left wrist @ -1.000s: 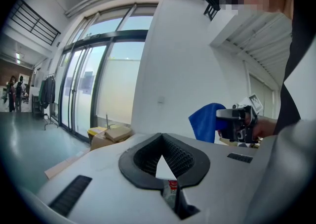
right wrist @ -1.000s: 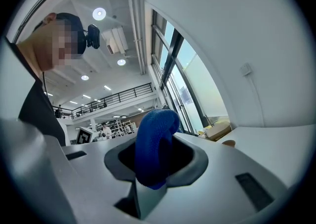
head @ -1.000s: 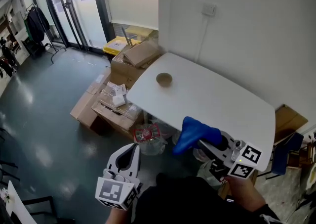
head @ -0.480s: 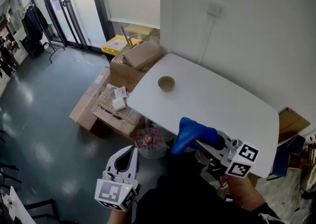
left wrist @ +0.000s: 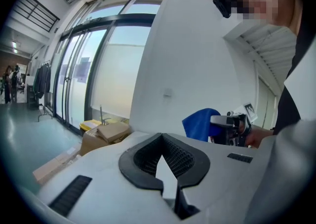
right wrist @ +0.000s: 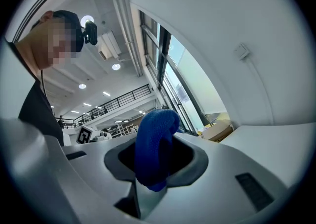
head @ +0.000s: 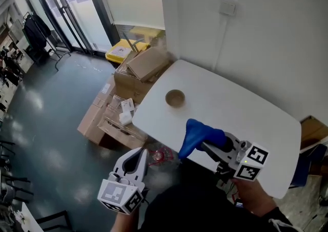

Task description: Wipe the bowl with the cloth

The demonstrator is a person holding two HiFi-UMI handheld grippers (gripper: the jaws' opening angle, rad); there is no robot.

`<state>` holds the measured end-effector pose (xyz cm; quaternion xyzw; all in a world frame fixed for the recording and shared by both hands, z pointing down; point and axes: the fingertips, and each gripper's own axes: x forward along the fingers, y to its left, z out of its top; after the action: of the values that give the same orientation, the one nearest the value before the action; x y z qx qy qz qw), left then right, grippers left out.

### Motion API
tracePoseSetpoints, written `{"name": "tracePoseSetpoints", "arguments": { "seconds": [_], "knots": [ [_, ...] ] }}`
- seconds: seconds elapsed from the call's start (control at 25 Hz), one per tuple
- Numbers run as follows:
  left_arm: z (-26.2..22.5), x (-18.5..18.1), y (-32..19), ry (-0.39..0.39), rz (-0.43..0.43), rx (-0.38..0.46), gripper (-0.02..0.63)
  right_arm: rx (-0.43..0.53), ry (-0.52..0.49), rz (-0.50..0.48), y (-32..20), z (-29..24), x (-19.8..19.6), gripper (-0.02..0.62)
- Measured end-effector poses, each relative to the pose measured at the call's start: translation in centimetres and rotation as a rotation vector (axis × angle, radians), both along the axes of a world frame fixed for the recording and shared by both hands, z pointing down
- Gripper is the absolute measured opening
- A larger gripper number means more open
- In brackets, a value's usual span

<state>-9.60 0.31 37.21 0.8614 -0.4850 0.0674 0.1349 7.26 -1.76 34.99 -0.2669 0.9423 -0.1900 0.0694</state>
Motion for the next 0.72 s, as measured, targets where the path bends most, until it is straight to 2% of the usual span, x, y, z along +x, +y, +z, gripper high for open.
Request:
{"name": "tracePoseSetpoints", "arguments": {
  "seconds": [0.4,0.6,0.72],
  "knots": [
    [0.4,3.8,-9.8,-0.055,0.006,-0.040,0.011,-0.077,-0.033,-0.028,-9.5,2.7,2.7,0.077],
    [1.7,4.2,-13.9,-0.131,-0.005,-0.036,0.012,-0.113,-0.002,-0.043,-13.0,4.3,2.4,0.077],
    [2.9,4.3,-16.0,-0.163,0.037,-0.027,0.012,-0.133,0.000,-0.027,-15.0,4.9,1.9,0.077]
  ]
}}
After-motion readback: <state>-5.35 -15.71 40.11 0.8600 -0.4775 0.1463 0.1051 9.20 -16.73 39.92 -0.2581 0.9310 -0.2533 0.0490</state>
